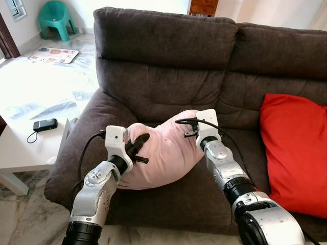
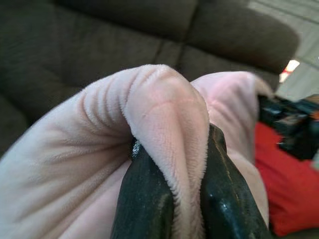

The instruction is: Move the pillow to the sofa from floor

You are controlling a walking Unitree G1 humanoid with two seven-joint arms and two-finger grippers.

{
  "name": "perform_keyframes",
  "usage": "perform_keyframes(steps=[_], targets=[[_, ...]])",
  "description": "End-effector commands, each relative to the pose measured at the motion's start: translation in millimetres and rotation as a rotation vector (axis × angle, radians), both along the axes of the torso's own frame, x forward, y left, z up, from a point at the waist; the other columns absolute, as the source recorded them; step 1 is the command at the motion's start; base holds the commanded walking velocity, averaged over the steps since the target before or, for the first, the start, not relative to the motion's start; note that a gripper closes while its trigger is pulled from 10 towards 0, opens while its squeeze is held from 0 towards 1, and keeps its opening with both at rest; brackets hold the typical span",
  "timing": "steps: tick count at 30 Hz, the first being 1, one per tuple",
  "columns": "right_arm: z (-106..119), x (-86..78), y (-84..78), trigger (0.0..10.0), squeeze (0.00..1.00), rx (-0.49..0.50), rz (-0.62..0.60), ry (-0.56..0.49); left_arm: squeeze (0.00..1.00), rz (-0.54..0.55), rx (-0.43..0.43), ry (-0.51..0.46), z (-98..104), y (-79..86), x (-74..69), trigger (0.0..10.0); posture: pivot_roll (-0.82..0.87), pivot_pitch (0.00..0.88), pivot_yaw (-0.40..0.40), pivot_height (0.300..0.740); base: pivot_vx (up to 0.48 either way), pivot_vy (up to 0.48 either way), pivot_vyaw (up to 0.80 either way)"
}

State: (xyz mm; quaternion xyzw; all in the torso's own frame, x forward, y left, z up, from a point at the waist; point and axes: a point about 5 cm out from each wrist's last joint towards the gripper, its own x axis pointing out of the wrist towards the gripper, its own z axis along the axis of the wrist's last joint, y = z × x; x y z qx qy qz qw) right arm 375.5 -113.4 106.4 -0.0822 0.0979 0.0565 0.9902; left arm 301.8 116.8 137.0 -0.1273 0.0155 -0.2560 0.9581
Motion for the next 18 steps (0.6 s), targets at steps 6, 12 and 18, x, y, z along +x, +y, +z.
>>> perform_keyframes(steps=[6,12,18], targets=[[30.2,14.0,8.1,10.0,0.00,0.080,-0.056,-0.089,0.00,-0.289,-0.014,0.004,6.2,-39.4,-19.0,10.0,0.13,0.000,-0.116,0.740,0.000,0.000,0.00],[39.6,18.3,11.9,10.0,0.00,0.104,-0.055,-0.107,0.00,-0.385,0.066,0.056,-7.7,-45.0,-30.3,10.0,0.14,0.000,-0.117,0.740,0.000,0.000,0.00],[39.7,17.7,22.7,10.0,0.00,0.125,-0.023,-0.100,0.00,-0.348,0.116,0.062,-12.6,-40.5,-28.9,10.0,0.14,0.000,-0.121,0.740,0.000,0.000,0.00]])
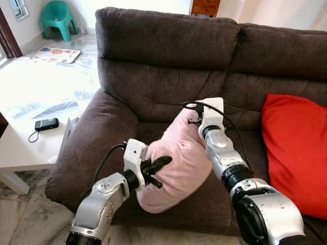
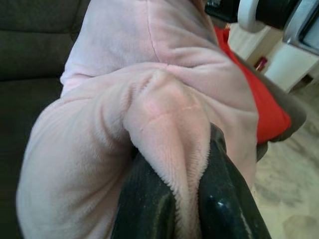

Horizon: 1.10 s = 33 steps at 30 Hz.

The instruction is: Move the pillow to the sofa from floor

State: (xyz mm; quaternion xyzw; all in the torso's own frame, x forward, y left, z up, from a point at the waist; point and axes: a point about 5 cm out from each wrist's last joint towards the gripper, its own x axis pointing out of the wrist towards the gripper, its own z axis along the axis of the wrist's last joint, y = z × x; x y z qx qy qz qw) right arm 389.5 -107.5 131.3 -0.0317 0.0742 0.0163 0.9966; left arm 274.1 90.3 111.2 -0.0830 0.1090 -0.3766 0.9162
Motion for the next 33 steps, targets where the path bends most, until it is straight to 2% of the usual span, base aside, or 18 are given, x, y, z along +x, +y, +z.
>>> perform_keyframes(steps=[1,11,22,23,24,25,33], targets=[[12.8,2.6,19.8,10.0,0.00,0.037,0.075,-0.049,0.00,-0.061,-0.007,-0.061,12.4,-11.9,-0.5,10.0,0.14,0.000,-0.123,0.740,0.000,0.000,0.00],[9.3,-0.1,29.0,10.0,0.00,0.063,0.110,-0.041,0.00,0.003,0.002,-0.085,16.1,-1.3,5.4,10.0,0.14,0.000,-0.128,0.740,0.000,0.000,0.00],[0.3,-6.1,43.1,10.0,0.00,0.062,0.198,-0.008,0.00,0.012,0.037,-0.080,10.8,3.3,3.1,10.0,0.15,0.000,-0.133,0.740,0.000,0.000,0.00],[-0.9,-6.7,43.4,10.0,0.13,0.055,0.203,-0.007,0.00,0.012,0.036,-0.079,10.7,3.3,3.0,10.0,0.15,0.000,-0.133,0.740,0.000,0.000,0.00],[-2.2,-7.7,44.5,10.0,0.64,0.063,0.215,-0.004,0.00,0.013,0.038,-0.079,10.4,3.3,3.1,10.0,0.15,0.000,-0.132,0.740,0.000,0.000,0.00],[-2.6,-8.0,44.8,10.0,1.00,0.065,0.220,-0.004,0.00,0.013,0.041,-0.079,10.0,3.4,3.1,10.0,0.15,0.000,-0.132,0.740,0.000,0.000,0.00],[-0.2,-7.2,44.5,10.0,1.00,0.072,0.216,-0.018,0.00,0.022,0.066,-0.078,6.5,5.9,5.0,10.0,0.14,0.000,-0.127,0.740,0.000,0.000,0.00]])
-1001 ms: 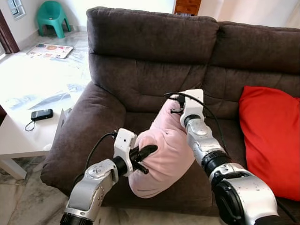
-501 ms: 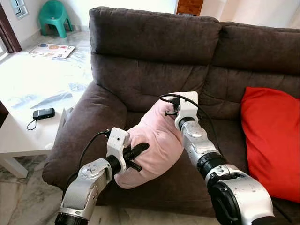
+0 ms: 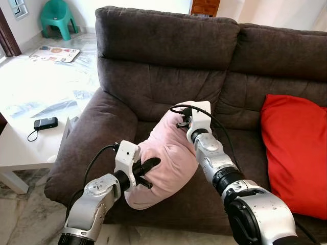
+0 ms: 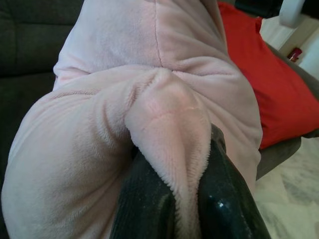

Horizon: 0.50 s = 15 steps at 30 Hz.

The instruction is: Move the pillow to the sofa from floor

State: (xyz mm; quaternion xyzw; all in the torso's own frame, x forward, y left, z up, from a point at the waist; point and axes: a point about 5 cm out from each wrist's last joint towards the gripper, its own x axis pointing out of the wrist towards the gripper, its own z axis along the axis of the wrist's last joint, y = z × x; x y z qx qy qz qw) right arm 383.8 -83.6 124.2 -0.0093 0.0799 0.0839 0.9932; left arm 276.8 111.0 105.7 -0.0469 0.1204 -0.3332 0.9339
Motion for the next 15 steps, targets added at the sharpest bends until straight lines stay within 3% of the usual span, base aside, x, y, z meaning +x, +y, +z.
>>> perform_keyframes(steps=[1,15], targets=[[7.0,-1.5,20.7,10.0,1.00,0.024,0.084,-0.036,0.00,-0.060,-0.013,-0.073,11.4,-14.0,2.6,10.0,0.14,0.000,-0.127,0.740,0.000,0.000,0.00],[5.2,-2.5,20.3,10.0,1.00,0.034,0.078,-0.035,0.00,-0.041,0.010,-0.071,6.0,-10.6,2.0,10.0,0.15,0.000,-0.127,0.740,0.000,0.000,0.00]])
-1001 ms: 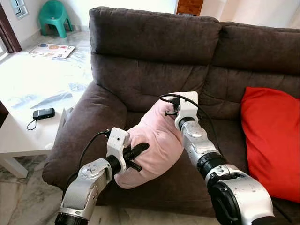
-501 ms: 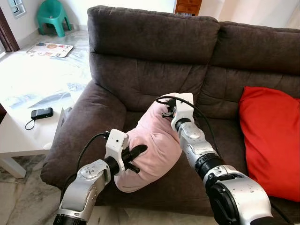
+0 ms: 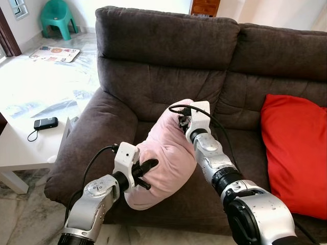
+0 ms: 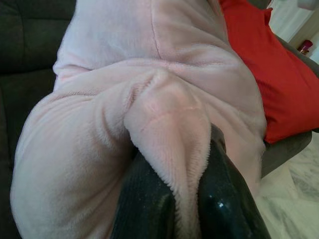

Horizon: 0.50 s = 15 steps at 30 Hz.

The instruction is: Move the pillow to the sofa from floor

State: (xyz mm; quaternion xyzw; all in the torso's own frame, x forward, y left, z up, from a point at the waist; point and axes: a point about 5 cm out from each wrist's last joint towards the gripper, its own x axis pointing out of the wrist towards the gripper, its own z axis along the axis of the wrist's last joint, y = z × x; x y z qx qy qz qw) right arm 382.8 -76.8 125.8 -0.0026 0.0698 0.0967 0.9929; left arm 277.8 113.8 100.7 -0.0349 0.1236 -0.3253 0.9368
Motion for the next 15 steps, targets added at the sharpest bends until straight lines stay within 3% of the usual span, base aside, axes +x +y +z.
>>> perform_keyframes(steps=[1,9,10,15], targets=[[3.3,-1.4,12.6,10.0,1.00,0.017,0.053,-0.017,0.00,-0.054,-0.016,-0.068,10.9,-13.4,1.2,10.0,0.15,0.000,-0.126,0.740,0.000,0.000,0.00],[5.4,1.3,1.1,10.0,1.00,0.004,-0.002,-0.032,0.00,-0.026,0.002,-0.070,8.2,-11.1,3.2,10.0,0.15,0.000,-0.126,0.740,0.000,0.000,0.00],[7.1,2.6,-5.1,10.0,0.00,-0.001,-0.028,-0.045,0.00,0.001,0.011,-0.072,6.8,-8.5,4.6,10.0,0.14,0.000,-0.126,0.740,0.000,0.000,0.00],[10.0,4.6,-36.7,10.0,0.00,0.004,-0.136,-0.093,0.00,0.185,0.062,-0.086,1.5,11.0,16.0,10.0,0.14,0.000,-0.125,0.740,0.000,0.000,0.00]])
